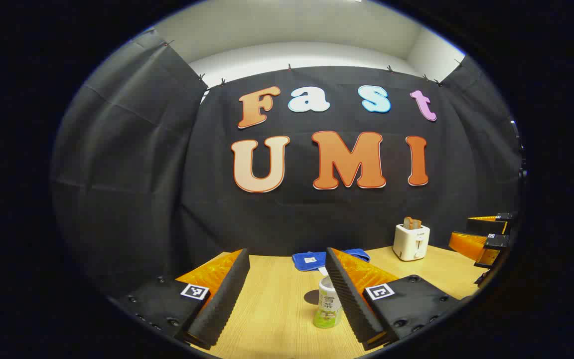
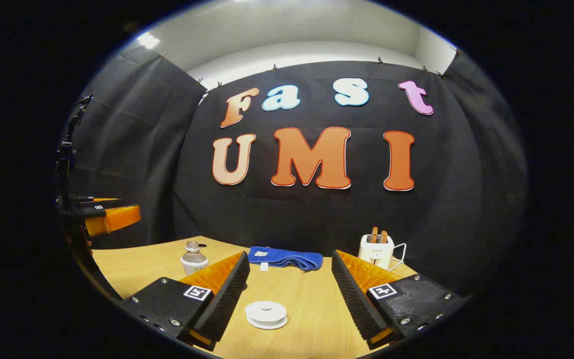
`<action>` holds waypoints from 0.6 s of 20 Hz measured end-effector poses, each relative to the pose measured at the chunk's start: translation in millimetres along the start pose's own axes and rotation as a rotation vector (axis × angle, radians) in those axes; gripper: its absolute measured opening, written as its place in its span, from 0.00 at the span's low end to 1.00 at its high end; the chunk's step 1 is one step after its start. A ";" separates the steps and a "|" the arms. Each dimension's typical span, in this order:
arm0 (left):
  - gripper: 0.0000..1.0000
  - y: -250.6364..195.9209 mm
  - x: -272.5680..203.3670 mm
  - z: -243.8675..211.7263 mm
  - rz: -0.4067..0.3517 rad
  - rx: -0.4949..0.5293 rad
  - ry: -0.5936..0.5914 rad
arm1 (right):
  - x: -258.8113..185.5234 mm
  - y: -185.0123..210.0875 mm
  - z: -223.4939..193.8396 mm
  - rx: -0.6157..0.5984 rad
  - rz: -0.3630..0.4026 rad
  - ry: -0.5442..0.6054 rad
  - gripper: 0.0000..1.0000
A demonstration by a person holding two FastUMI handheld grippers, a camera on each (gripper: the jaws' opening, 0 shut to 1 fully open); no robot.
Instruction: Open the teacup lid with one hand, grasp the water bottle and pour water into the teacup with the other hand; after pouring, place the water bottle on the coaster and then close the teacup lid.
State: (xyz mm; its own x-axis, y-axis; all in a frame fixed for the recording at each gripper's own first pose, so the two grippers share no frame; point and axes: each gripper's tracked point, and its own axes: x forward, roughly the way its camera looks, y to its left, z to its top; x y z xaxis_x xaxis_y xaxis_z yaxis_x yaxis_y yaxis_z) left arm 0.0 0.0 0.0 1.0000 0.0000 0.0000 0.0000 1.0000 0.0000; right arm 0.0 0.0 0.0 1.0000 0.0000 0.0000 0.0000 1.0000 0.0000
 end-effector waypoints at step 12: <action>0.98 -16.4 4.5 -16.8 -0.018 -0.035 0.032 | -3.4 9.0 -6.2 -0.008 0.048 0.015 0.94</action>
State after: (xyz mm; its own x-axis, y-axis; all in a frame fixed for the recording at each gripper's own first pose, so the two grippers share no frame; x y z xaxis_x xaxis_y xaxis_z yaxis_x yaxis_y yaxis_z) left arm 4.5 -16.4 -16.8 0.9993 -0.0189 -0.0316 0.0177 0.9992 -0.0356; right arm -3.4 9.0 -6.2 0.9987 0.0479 -0.0153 -0.0481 0.9988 -0.0074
